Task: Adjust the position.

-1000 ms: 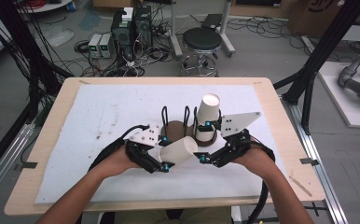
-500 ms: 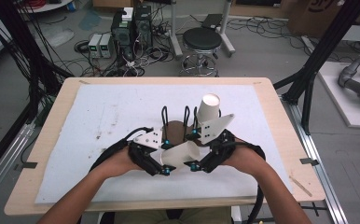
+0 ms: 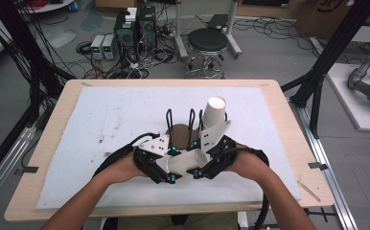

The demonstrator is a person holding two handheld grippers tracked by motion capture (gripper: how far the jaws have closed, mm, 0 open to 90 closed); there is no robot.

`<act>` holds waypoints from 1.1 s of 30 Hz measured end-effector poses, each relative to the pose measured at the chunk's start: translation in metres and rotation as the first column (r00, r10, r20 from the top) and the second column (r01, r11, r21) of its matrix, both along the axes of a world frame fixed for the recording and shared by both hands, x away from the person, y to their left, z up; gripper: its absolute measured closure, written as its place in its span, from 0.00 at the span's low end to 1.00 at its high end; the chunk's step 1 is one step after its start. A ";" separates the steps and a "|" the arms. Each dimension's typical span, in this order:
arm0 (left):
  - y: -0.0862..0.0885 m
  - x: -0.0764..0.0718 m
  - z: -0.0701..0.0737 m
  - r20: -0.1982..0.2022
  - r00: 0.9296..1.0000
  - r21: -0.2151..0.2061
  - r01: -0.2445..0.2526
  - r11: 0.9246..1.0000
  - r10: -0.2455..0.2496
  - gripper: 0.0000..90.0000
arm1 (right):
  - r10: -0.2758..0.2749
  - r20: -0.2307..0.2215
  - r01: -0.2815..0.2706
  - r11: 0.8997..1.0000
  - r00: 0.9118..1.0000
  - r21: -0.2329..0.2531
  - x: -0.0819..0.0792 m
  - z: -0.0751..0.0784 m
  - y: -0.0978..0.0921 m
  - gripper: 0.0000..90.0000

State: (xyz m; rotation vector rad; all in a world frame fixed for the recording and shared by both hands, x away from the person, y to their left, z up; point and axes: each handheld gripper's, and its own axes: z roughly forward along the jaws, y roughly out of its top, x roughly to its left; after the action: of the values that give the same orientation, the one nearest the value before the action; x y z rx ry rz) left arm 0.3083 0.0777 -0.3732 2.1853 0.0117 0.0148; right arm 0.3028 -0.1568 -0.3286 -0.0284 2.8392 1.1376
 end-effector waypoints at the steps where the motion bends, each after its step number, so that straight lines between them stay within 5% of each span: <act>1: 0.000 0.000 0.000 -0.004 1.000 -0.007 0.000 1.000 0.000 0.30 | -0.003 -0.001 0.003 1.000 1.000 0.001 0.000 0.000 -0.001 0.37; 4: 0.001 -0.002 -0.001 -0.003 1.000 -0.063 -0.001 0.998 0.001 0.29 | -0.004 -0.016 0.005 1.000 1.000 0.012 0.001 -0.001 -0.003 0.37; 5: 0.001 -0.002 -0.002 -0.004 1.000 -0.093 -0.010 0.996 0.009 0.19 | 0.005 -0.032 -0.005 1.000 0.999 0.018 0.001 -0.003 -0.005 0.37; 11: 0.008 -0.002 -0.005 0.002 0.999 -0.198 -0.038 0.979 0.039 0.17 | -0.003 -0.049 0.004 0.999 0.999 0.032 0.002 -0.008 -0.011 0.37; 20: 0.026 -0.004 -0.012 -0.027 0.994 -0.357 -0.107 0.928 0.104 0.17 | -0.063 -0.063 0.068 0.994 0.996 0.084 0.004 -0.015 -0.029 0.37; 25: 0.030 -0.005 -0.019 -0.030 0.991 -0.395 -0.131 0.909 0.130 0.17 | -0.089 -0.073 0.098 0.985 0.993 0.141 0.002 -0.021 -0.038 0.37; 33: 0.030 -0.008 -0.028 -0.043 0.991 -0.418 -0.130 0.899 0.124 0.17 | -0.109 -0.099 0.128 0.970 0.989 0.207 0.001 -0.028 -0.045 0.37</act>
State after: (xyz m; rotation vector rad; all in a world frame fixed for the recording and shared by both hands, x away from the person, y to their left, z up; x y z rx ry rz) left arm 0.3002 0.1073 -0.4014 1.7476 0.1537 0.0636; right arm 0.3033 -0.2013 -0.3568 0.2072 2.7303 1.4409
